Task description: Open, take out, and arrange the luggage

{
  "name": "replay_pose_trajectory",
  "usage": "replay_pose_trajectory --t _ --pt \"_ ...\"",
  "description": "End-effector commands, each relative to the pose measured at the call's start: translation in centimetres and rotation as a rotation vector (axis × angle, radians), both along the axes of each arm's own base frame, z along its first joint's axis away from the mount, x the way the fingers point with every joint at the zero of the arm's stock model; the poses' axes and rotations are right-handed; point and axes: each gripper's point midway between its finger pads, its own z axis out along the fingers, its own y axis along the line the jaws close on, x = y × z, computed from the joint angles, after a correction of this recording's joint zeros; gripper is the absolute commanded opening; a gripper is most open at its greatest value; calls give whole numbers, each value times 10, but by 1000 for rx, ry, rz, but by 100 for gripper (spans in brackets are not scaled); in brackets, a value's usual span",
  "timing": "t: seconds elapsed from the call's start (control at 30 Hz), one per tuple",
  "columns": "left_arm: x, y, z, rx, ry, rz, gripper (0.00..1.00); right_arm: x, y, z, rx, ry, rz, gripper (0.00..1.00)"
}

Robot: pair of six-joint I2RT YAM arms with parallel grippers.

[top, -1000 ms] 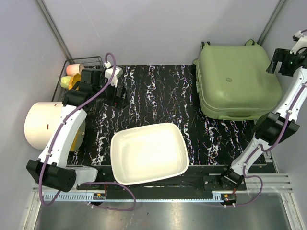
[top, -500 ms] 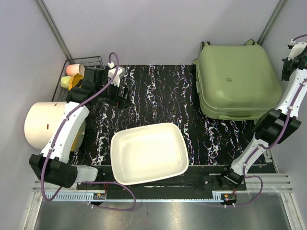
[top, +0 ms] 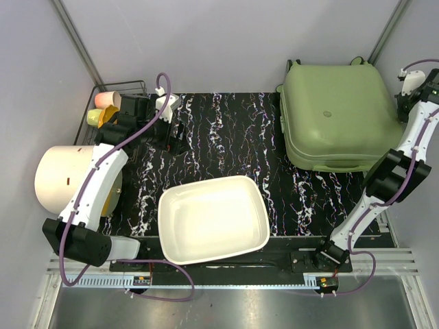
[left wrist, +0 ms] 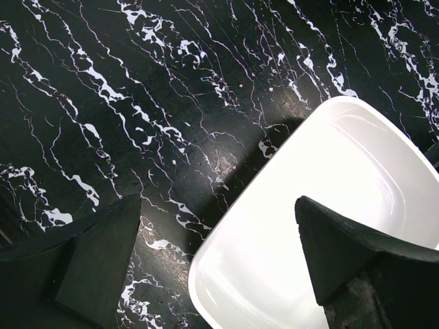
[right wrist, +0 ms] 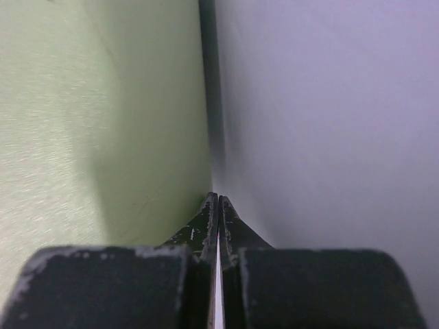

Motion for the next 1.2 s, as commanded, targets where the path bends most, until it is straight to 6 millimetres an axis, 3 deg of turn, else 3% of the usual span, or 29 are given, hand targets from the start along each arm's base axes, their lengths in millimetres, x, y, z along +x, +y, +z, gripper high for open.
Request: replay_pose_trajectory --t 0.0,0.1,0.17,0.27,0.5,0.6,0.63,0.67,0.77,0.87,1.0,1.03,1.1,1.17 --pt "6 -7 21 -36 -65 -35 99 1 8 -36 31 61 98 0" --pt "8 -8 21 -39 -60 -32 99 -7 37 -57 143 89 188 0" --pt "8 -9 20 -41 -56 -34 99 -16 69 -66 276 97 256 0" --pt "9 -9 20 -42 -56 -35 99 -29 110 -74 430 107 320 0" --pt "15 -11 17 -42 -42 -34 99 -50 202 -82 597 163 478 0" --pt "17 -12 15 -44 -33 -38 99 -57 249 -75 656 170 556 0" --pt "17 -13 16 -45 -36 -40 99 -59 272 -63 655 158 600 0" --pt "19 -13 15 -46 -36 -35 99 -65 286 -65 671 167 612 0" --pt "25 -16 12 -64 -23 -25 99 -69 331 -46 680 117 671 0" --pt "32 -21 5 -97 10 2 99 -67 366 -32 692 70 691 0" --pt "40 -27 -20 -135 101 52 99 -49 398 -21 695 -15 704 2" --pt "42 -27 -25 -138 115 59 99 -45 399 -23 703 -17 674 2" --pt "47 -27 -41 -140 148 88 99 -41 426 -22 705 -25 728 4" --pt "54 -25 -56 -150 170 119 99 -37 439 -25 722 -21 720 5"
